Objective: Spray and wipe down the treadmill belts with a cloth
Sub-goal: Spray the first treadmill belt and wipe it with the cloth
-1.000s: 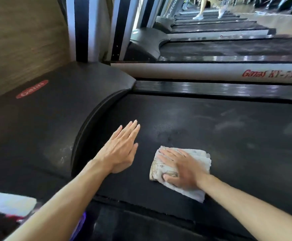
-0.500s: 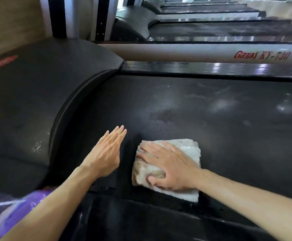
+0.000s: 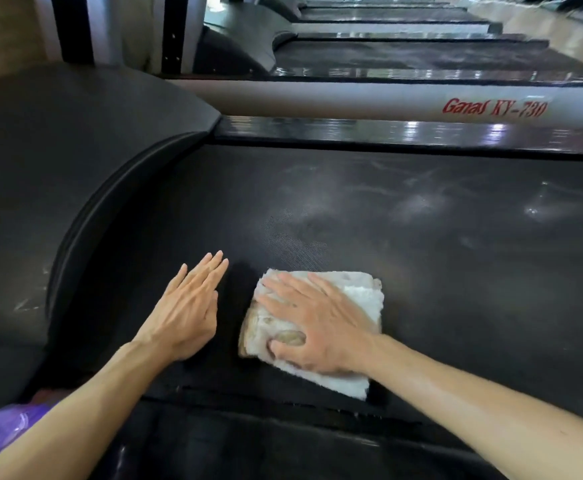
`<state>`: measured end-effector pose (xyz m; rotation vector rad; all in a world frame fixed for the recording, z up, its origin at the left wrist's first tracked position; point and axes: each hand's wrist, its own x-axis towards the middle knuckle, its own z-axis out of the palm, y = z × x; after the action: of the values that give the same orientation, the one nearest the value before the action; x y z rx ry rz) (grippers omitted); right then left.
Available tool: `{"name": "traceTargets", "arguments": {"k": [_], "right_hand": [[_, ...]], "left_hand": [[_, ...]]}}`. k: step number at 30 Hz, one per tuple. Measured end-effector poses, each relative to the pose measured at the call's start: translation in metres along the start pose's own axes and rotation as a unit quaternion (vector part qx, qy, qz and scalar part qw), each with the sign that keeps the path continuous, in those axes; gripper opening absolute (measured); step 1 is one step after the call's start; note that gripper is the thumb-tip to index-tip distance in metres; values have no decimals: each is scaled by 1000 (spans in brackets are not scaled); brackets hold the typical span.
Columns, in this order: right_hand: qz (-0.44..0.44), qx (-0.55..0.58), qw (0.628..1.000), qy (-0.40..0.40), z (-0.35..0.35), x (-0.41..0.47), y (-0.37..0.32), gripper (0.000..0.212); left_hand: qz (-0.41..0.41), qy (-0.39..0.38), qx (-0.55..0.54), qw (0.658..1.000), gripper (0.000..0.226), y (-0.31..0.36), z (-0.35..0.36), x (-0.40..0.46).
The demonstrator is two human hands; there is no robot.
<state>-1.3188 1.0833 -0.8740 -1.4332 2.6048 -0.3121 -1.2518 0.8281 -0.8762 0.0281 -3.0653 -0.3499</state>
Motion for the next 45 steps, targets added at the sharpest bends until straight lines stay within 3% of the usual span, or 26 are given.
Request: {"name": "traceTargets", "arguments": {"k": [4,12,17,21,25,31,37,45], "right_hand": [[-42,32,999,-2,-1,-43,15,75],[77,-20,997,-6,-16,-10,42,76],[-3,18,1000,0,-4,-24,6,72],[-50,29,998,-29,-8,-37,18,74],[-15,30,999,-5,-16,-10,45,71],[56,0,998,23,-32,59,83,68],[67,3,997,33,-38,106,117,70],[57,-20,998,28,-41,96,113,67]], "left_hand": [[6,11,-21,1000,65,6,2,11],[6,5,-23,1000,60,9,1,5],[-22,19,-33,999,60,5,2,3],[-32,24,-37,998,61,5,7,7],[-38,22,-33,998,74,7,10,13],[-108,55,-55,991,62,16,6,26],[-114,50,-41,991,67,44,0,29],[-157,56,-48,985,61,80,-7,23]]}}
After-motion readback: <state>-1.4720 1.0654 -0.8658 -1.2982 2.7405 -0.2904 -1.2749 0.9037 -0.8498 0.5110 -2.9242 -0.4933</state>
